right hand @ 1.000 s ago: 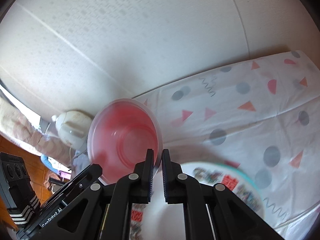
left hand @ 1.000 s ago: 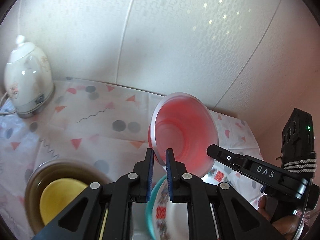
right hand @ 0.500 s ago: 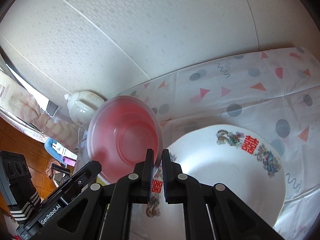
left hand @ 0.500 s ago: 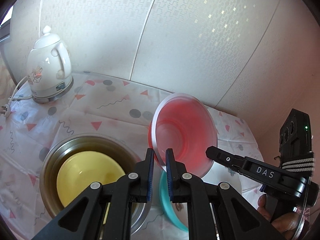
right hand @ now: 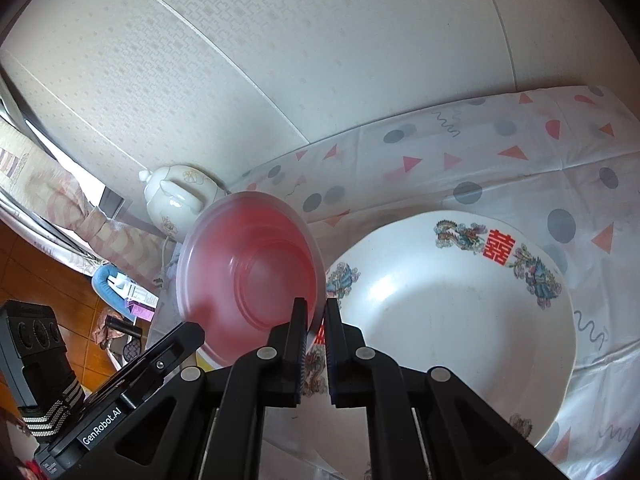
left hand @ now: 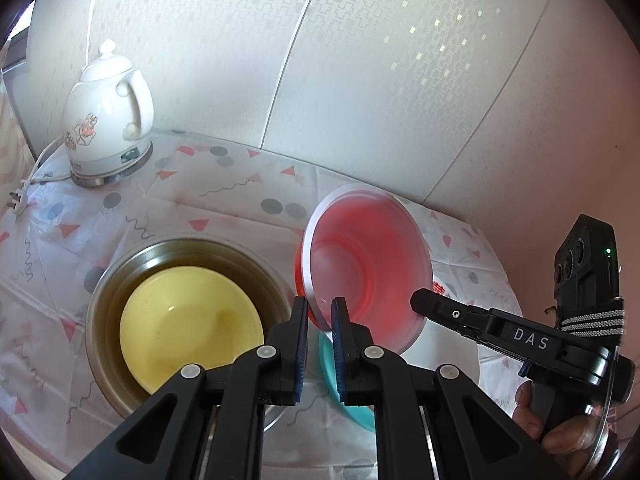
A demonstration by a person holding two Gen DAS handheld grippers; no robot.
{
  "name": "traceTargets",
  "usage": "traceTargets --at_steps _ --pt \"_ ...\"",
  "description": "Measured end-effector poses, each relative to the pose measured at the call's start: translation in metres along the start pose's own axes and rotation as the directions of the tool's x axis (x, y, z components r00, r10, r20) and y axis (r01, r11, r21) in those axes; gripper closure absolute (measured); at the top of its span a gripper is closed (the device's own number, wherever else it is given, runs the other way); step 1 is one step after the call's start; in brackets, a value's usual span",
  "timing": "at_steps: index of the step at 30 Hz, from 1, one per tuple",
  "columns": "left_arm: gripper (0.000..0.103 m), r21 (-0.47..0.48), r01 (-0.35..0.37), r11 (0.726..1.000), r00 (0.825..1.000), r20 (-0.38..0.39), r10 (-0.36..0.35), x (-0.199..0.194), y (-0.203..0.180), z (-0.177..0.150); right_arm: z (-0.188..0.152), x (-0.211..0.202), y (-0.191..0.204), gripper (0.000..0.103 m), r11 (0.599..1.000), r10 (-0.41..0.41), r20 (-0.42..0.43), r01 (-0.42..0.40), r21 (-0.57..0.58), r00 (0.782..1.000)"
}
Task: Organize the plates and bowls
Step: 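Carry the red bowl with both grippers toward the steel bowl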
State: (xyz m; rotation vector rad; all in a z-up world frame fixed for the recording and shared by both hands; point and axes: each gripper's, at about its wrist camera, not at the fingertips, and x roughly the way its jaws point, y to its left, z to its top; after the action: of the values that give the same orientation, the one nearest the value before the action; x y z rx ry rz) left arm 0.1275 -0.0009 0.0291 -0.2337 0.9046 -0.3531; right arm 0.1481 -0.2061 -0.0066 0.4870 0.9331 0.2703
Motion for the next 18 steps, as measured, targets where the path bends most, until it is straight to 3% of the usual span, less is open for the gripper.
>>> traceTargets --at_steps 18 --pt "0.092 0.002 0.022 1.000 1.000 0.001 -0.022 -0.015 -0.002 -0.017 -0.015 -0.013 0.005 0.095 0.999 0.006 0.012 -0.006 -0.037 1.000"
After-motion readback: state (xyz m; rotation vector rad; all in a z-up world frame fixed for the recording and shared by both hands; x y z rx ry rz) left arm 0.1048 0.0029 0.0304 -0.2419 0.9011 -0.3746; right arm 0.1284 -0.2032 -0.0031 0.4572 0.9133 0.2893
